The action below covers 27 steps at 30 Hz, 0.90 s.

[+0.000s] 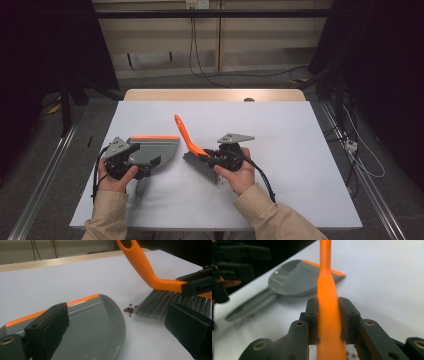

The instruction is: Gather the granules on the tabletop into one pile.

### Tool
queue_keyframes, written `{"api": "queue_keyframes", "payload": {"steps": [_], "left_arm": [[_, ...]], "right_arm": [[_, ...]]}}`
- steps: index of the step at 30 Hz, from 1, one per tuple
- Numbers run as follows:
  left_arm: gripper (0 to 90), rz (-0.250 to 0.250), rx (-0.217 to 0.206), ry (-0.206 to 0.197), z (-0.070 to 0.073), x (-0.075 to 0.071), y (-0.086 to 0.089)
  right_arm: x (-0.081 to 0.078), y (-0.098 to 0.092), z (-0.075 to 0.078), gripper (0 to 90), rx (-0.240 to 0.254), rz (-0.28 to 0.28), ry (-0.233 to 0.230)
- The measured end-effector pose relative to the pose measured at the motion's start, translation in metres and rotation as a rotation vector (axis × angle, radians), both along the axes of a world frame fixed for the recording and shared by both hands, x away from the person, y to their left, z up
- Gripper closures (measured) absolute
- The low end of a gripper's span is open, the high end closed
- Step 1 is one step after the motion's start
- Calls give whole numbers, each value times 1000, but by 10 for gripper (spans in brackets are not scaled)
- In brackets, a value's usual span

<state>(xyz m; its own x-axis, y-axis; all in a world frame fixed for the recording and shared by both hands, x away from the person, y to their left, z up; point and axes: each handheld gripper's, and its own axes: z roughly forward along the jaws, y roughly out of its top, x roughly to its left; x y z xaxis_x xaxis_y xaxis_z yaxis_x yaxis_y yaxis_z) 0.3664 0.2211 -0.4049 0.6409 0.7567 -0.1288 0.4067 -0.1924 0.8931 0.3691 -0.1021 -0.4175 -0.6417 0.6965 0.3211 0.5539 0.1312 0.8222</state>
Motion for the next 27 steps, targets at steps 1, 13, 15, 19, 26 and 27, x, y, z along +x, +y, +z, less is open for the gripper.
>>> {"api": "queue_keyframes", "payload": {"steps": [1, 13, 15, 19, 26, 27], "left_arm": [[54, 1, -1, 0, 0, 0, 0], [55, -2, 0, 0, 0, 2, 1], [55, 2, -6, 0, 0, 1, 1], [55, -3, 4, -4, 0, 1, 0], [55, -9, 9, -9, 1, 1, -4], [55, -11, 14, -7, 1, 1, -4]], "right_arm": [[1, 3, 1, 717, 3, 0, -4], [33, 36, -15, 714, 4, -90, 55], [34, 32, -15, 713, -5, -103, 75], [30, 19, -14, 712, -18, -140, 72], [20, -8, -14, 707, -35, -183, 69], [20, -10, -14, 706, -33, -186, 71]]}}
